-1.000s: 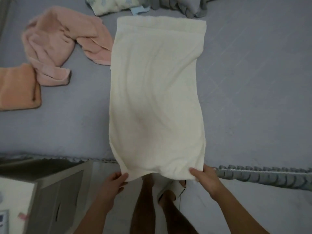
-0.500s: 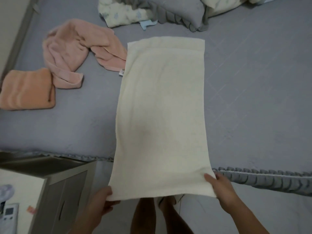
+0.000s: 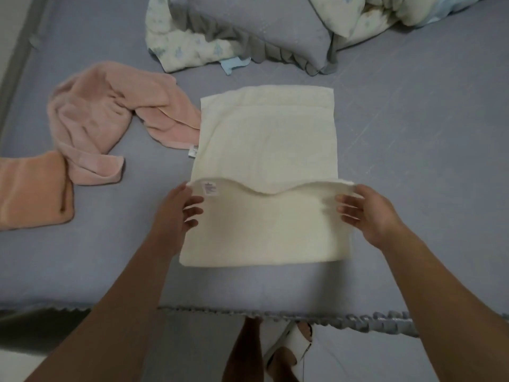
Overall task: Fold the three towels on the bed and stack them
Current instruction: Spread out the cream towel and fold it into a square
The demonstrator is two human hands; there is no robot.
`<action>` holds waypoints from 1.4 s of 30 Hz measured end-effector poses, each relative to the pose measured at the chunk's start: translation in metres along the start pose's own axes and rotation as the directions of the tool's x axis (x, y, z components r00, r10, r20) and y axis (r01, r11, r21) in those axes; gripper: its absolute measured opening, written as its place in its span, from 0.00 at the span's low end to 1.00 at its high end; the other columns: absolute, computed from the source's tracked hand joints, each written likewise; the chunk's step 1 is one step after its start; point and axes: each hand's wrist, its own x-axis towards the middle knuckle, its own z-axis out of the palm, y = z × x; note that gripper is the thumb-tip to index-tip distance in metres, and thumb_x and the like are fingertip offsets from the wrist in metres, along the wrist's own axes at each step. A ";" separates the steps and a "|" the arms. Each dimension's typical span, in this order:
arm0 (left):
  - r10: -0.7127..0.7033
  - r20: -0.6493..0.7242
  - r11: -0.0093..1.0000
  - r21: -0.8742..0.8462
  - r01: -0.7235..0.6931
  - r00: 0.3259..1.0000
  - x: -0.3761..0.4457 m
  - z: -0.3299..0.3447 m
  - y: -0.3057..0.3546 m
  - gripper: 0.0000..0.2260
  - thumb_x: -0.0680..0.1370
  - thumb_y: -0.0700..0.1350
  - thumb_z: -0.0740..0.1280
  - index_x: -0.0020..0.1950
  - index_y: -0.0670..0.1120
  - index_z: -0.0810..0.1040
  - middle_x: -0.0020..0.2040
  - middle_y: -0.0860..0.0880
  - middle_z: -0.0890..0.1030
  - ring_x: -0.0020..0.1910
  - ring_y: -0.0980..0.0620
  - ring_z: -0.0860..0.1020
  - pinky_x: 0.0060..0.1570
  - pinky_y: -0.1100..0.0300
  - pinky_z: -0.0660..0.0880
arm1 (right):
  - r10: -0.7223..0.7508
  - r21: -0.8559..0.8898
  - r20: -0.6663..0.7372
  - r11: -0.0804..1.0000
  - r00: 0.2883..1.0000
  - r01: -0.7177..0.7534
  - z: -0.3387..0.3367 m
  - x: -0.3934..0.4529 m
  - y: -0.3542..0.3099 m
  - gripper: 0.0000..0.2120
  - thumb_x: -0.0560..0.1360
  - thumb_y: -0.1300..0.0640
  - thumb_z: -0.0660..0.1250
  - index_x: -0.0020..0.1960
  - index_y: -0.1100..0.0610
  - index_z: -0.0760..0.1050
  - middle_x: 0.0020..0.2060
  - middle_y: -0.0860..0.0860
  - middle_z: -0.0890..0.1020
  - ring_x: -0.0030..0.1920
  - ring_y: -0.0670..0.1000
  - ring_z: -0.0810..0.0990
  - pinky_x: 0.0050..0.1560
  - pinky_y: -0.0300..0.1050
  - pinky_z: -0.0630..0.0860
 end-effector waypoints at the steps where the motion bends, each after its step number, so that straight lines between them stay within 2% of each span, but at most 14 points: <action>1: -0.017 -0.012 0.986 0.165 0.018 1.000 0.015 0.001 -0.005 0.09 0.78 0.50 0.66 0.57 0.52 0.78 0.43 0.49 0.80 0.32 0.55 0.77 0.31 0.61 0.70 | -0.013 -0.140 -0.054 0.990 0.998 0.006 0.003 0.010 0.008 0.10 0.79 0.53 0.60 0.56 0.56 0.75 0.44 0.55 0.83 0.35 0.53 0.79 0.39 0.46 0.76; 4: 0.105 -0.102 0.797 0.604 -0.022 0.989 0.051 -0.001 -0.023 0.23 0.74 0.47 0.73 0.67 0.47 0.73 0.49 0.45 0.77 0.40 0.50 0.76 0.41 0.56 0.75 | -0.245 -0.603 -0.150 0.790 0.958 0.108 0.004 0.034 0.031 0.12 0.76 0.57 0.64 0.59 0.58 0.75 0.50 0.58 0.79 0.46 0.57 0.77 0.47 0.49 0.75; 7: 0.255 -0.093 0.717 0.686 -0.124 0.962 0.078 0.000 -0.018 0.26 0.70 0.46 0.75 0.66 0.50 0.72 0.59 0.45 0.75 0.51 0.47 0.76 0.54 0.50 0.76 | -0.375 -0.671 -0.157 0.720 0.914 0.180 0.006 0.051 0.026 0.14 0.72 0.55 0.69 0.56 0.56 0.74 0.49 0.54 0.77 0.48 0.54 0.75 0.51 0.51 0.74; 11: 0.380 -0.022 0.619 0.749 -0.236 0.925 0.093 0.013 0.000 0.09 0.70 0.49 0.73 0.47 0.52 0.75 0.40 0.53 0.78 0.39 0.49 0.77 0.34 0.61 0.69 | -0.419 -0.697 -0.137 0.684 0.898 0.212 0.022 0.061 0.008 0.05 0.73 0.48 0.69 0.46 0.47 0.75 0.38 0.43 0.79 0.39 0.45 0.77 0.36 0.42 0.70; 13: 0.449 0.010 0.542 0.792 -0.282 0.893 0.092 0.017 0.009 0.07 0.72 0.46 0.72 0.43 0.51 0.74 0.39 0.51 0.77 0.36 0.52 0.74 0.33 0.64 0.64 | -0.446 -0.714 -0.127 0.661 0.886 0.230 0.029 0.064 0.001 0.04 0.74 0.50 0.69 0.42 0.48 0.74 0.35 0.44 0.79 0.36 0.44 0.76 0.34 0.40 0.68; 19: 0.533 -0.140 0.670 0.672 -0.315 0.834 0.095 0.038 0.068 0.05 0.77 0.52 0.67 0.45 0.53 0.73 0.36 0.56 0.77 0.35 0.68 0.75 0.32 0.71 0.64 | -0.558 -0.524 -0.145 0.744 0.817 0.415 0.042 0.070 -0.046 0.07 0.77 0.55 0.63 0.41 0.48 0.70 0.33 0.46 0.74 0.30 0.38 0.71 0.29 0.29 0.66; 23: 0.645 -0.256 0.707 0.556 -0.437 0.720 0.148 0.072 0.152 0.11 0.75 0.51 0.67 0.48 0.45 0.76 0.36 0.56 0.76 0.31 0.64 0.72 0.31 0.74 0.65 | -0.683 -0.389 -0.241 0.719 0.690 0.576 0.061 0.104 -0.125 0.04 0.75 0.50 0.62 0.42 0.47 0.70 0.34 0.43 0.73 0.32 0.39 0.70 0.36 0.39 0.70; 24: 0.636 -0.278 0.718 0.555 -0.420 0.719 0.166 0.080 0.169 0.12 0.74 0.51 0.67 0.50 0.43 0.78 0.37 0.54 0.77 0.34 0.62 0.73 0.31 0.75 0.66 | -0.676 -0.394 -0.254 0.725 0.692 0.564 0.068 0.119 -0.142 0.04 0.74 0.49 0.62 0.44 0.49 0.71 0.35 0.43 0.75 0.34 0.41 0.72 0.38 0.43 0.72; 26: 0.526 -0.250 0.724 0.632 -0.275 0.813 0.200 0.092 0.183 0.14 0.74 0.49 0.68 0.55 0.42 0.80 0.44 0.50 0.80 0.42 0.54 0.76 0.34 0.74 0.68 | -0.598 -0.457 -0.208 0.759 0.774 0.463 0.080 0.154 -0.163 0.06 0.73 0.50 0.64 0.47 0.51 0.73 0.39 0.47 0.78 0.39 0.47 0.77 0.43 0.50 0.76; 29: 0.285 -0.159 0.627 0.776 -0.059 0.945 0.228 0.102 0.160 0.13 0.74 0.47 0.69 0.54 0.41 0.79 0.51 0.43 0.82 0.47 0.45 0.78 0.44 0.57 0.73 | -0.392 -0.620 -0.110 0.745 0.913 0.245 0.090 0.190 -0.155 0.14 0.72 0.52 0.66 0.55 0.56 0.76 0.45 0.52 0.82 0.46 0.55 0.81 0.47 0.52 0.79; 33: 0.366 -0.210 0.588 0.807 -0.050 0.906 0.224 0.100 0.128 0.11 0.74 0.49 0.68 0.51 0.44 0.76 0.46 0.45 0.80 0.45 0.44 0.78 0.43 0.55 0.69 | -0.407 -0.623 -0.197 0.754 0.892 0.207 0.085 0.190 -0.123 0.15 0.72 0.48 0.65 0.55 0.54 0.75 0.42 0.47 0.79 0.41 0.50 0.76 0.44 0.42 0.68; 37: 0.421 -0.276 0.669 0.738 -0.090 0.864 0.212 0.089 0.115 0.08 0.76 0.54 0.65 0.49 0.51 0.73 0.42 0.50 0.77 0.42 0.48 0.73 0.43 0.58 0.64 | -0.353 -0.620 -0.192 0.767 0.916 0.166 0.064 0.169 -0.087 0.15 0.74 0.42 0.60 0.42 0.53 0.74 0.35 0.46 0.78 0.35 0.44 0.74 0.38 0.44 0.68; 40: 0.335 -0.319 0.791 0.606 -0.081 0.887 0.193 0.072 0.097 0.15 0.74 0.61 0.66 0.51 0.50 0.74 0.40 0.55 0.77 0.39 0.53 0.75 0.43 0.57 0.68 | -0.257 -0.581 -0.189 0.807 0.948 0.103 0.044 0.146 -0.057 0.18 0.74 0.42 0.61 0.36 0.55 0.74 0.32 0.49 0.78 0.34 0.48 0.74 0.34 0.43 0.69; 42: 0.232 -0.278 0.783 0.621 -0.010 0.932 0.170 0.055 0.074 0.20 0.72 0.66 0.66 0.52 0.52 0.73 0.41 0.58 0.77 0.39 0.58 0.76 0.40 0.57 0.70 | -0.203 -0.553 -0.158 0.829 0.966 0.084 0.030 0.128 -0.034 0.19 0.76 0.43 0.63 0.36 0.57 0.75 0.32 0.51 0.80 0.34 0.50 0.75 0.36 0.44 0.70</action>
